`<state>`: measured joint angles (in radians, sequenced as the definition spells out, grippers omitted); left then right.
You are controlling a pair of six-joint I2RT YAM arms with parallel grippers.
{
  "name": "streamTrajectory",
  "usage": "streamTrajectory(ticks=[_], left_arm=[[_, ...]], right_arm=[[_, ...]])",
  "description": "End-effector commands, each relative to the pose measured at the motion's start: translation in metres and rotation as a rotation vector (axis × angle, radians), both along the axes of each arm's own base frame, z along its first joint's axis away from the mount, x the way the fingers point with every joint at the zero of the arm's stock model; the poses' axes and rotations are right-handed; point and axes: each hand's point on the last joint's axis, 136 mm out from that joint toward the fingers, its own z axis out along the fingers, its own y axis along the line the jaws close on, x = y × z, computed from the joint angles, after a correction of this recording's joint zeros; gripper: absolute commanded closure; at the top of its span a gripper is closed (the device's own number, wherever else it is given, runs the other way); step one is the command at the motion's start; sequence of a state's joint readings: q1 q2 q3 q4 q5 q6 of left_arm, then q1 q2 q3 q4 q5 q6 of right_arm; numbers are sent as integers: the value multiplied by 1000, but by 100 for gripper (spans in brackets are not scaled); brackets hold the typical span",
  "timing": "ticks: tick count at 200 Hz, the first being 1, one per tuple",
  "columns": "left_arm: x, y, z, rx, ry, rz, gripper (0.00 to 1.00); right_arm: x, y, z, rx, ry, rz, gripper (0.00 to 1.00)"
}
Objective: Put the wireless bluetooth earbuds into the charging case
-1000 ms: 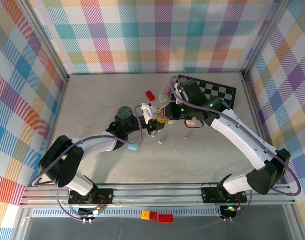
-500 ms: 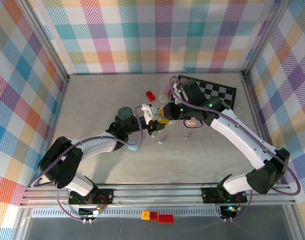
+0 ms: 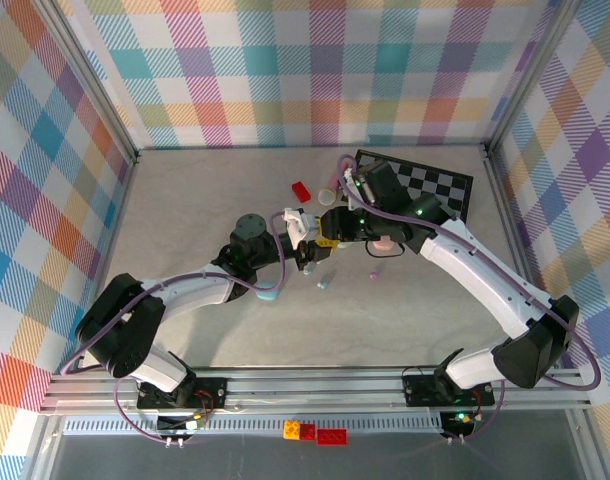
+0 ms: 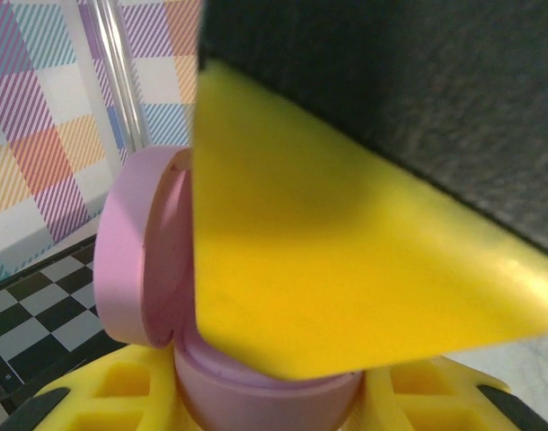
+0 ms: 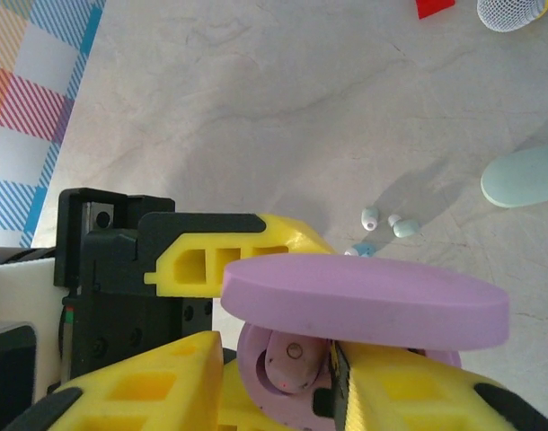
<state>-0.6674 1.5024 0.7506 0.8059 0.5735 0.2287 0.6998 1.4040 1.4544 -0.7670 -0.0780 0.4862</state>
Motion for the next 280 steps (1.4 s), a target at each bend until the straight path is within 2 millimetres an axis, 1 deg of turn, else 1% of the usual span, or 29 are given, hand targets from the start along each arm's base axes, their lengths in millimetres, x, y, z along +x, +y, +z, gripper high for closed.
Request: streamTrajectory(ticks=[1, 12, 24, 35, 44, 62, 76, 88, 104, 120, 137, 150, 166, 181, 201, 225, 243, 257, 280], left_arm=[[-3, 1, 23, -58, -60, 0, 67], [-2, 2, 23, -74, -50, 5, 67], [-1, 4, 23, -87, -44, 6, 67], [0, 6, 22, -91, -40, 14, 67], [0, 8, 22, -91, -41, 20, 67], [2, 14, 22, -95, -38, 32, 67], [3, 18, 24, -105, -30, 36, 67], [2, 22, 25, -112, -26, 40, 67], [0, 27, 27, -118, -26, 42, 67], [-3, 29, 30, -119, -27, 38, 67], [-8, 31, 33, -119, -29, 31, 67], [-11, 32, 35, -120, -30, 26, 67], [-15, 34, 37, -118, -32, 22, 67], [-19, 35, 39, -118, -39, 8, 67], [-23, 35, 41, -122, -41, -6, 67], [-25, 36, 42, -122, -38, -13, 67], [-26, 36, 42, -122, -34, -16, 67], [-27, 36, 43, -122, -30, -16, 68], [-29, 38, 45, -133, -21, -19, 68]], right_arm=[[-5, -9, 8, 6, -39, -18, 63], [-7, -15, 11, 5, -63, -32, 63], [-11, -21, 17, 20, -97, -38, 60], [-13, -30, 20, 23, -135, -62, 58], [-14, -40, 23, 23, -176, -88, 58], [-11, -67, 16, 13, -220, -182, 58], [-8, -89, 3, 38, -203, -276, 58], [-6, -107, -13, 73, -169, -349, 57], [-2, -127, -43, 117, -107, -442, 57], [3, -141, -75, 176, -13, -508, 57], [4, -144, -113, 191, 96, -535, 57], [4, -140, -136, 175, 156, -526, 56], [6, -133, -158, 183, 225, -524, 56], [10, -126, -174, 202, 263, -515, 56], [17, -120, -187, 199, 280, -487, 56], [29, -115, -199, 138, 289, -432, 54], [38, -121, -212, 66, 286, -442, 53], [45, -123, -219, 21, 273, -435, 53], [55, -120, -227, -4, 275, -403, 51]])
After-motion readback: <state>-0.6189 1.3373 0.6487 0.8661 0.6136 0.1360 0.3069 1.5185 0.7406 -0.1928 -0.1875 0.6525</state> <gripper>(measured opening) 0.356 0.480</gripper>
